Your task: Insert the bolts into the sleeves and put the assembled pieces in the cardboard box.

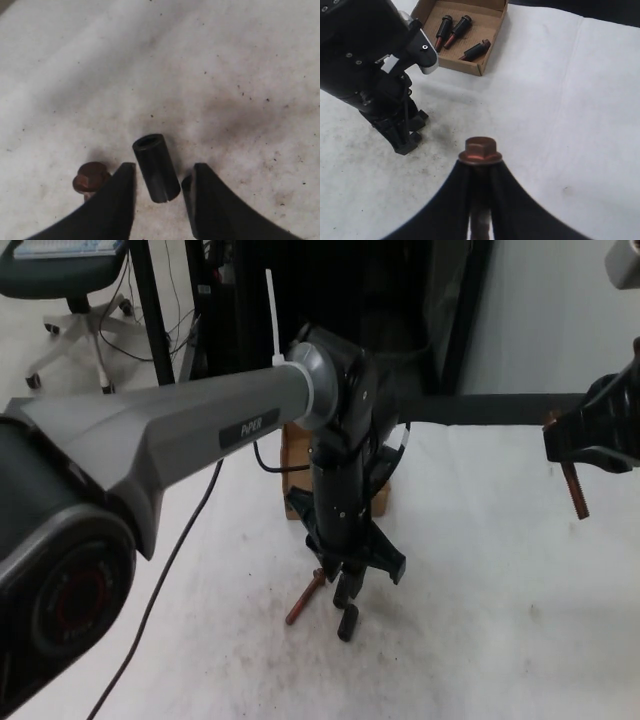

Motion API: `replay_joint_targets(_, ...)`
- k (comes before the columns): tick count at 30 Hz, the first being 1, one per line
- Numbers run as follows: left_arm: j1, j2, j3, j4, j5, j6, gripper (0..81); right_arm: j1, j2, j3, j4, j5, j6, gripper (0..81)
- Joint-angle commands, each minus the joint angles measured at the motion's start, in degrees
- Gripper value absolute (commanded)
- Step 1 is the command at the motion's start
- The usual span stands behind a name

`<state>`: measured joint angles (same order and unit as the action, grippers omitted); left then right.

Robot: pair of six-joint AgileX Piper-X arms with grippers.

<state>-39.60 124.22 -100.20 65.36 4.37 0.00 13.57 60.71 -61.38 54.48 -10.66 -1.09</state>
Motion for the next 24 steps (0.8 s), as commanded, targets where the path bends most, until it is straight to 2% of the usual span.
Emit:
replay_joint_targets(1,-0.08,-0.26,-0.23,-0.35,-0.87,-0.44,35.6,-0.19,-0.58,-0.20,-0.26,-0.90,0.06,0.8)
replay_joint_targets(24,-0.08,1.80,0.25,-1.17,-3.45,-2.09,35.6,-0.19,-0.58,-0.20,-0.26,-0.90,0.06,0.8)
